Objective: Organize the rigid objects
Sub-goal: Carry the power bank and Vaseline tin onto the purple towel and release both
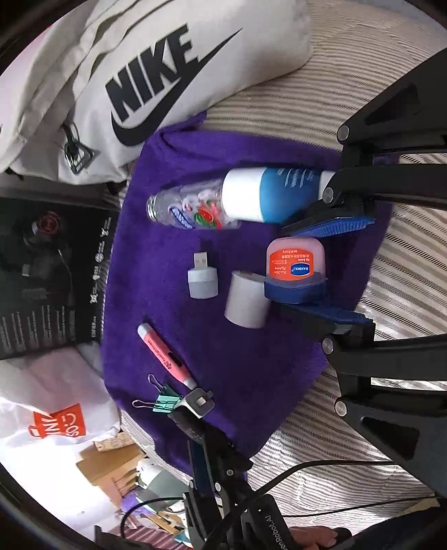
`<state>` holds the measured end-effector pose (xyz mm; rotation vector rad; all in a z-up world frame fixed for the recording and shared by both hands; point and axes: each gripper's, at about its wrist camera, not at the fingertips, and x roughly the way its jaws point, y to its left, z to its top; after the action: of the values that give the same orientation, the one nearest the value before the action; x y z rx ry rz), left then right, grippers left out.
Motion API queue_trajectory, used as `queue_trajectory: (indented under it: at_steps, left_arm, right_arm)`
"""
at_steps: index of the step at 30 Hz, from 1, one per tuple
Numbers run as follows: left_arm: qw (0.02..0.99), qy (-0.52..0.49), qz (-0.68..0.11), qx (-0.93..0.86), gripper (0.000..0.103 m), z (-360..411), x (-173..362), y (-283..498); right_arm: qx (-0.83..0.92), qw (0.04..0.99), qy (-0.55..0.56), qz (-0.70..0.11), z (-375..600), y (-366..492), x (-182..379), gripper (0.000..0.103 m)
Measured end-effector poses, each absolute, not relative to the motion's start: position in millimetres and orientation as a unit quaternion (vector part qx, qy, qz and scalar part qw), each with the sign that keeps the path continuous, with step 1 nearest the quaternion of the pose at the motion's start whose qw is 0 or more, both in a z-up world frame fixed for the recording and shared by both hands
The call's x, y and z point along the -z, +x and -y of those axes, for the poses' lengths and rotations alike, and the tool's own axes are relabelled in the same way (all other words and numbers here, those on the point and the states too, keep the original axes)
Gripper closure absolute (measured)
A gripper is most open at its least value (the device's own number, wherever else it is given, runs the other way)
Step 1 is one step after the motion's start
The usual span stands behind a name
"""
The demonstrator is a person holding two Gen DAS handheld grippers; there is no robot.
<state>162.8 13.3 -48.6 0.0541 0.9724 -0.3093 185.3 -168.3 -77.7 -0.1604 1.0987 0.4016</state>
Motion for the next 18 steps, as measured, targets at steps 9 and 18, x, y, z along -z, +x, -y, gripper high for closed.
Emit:
queue_trajectory:
  at_steps: [9,18]
  left_arm:
    - [0.866,0.033,-0.474,0.155,0.082,-2.5,54.7,176.4]
    - [0.859,0.037,-0.485,0.158,0.082,3.0,63.9,186.1]
  right_arm:
    - [-0.199,0.820,-0.088,-0.530,157.7,201.4,88.8,0.066]
    - [-0.211,0.821,-0.110,-0.520,153.1,202.9,90.4,0.066]
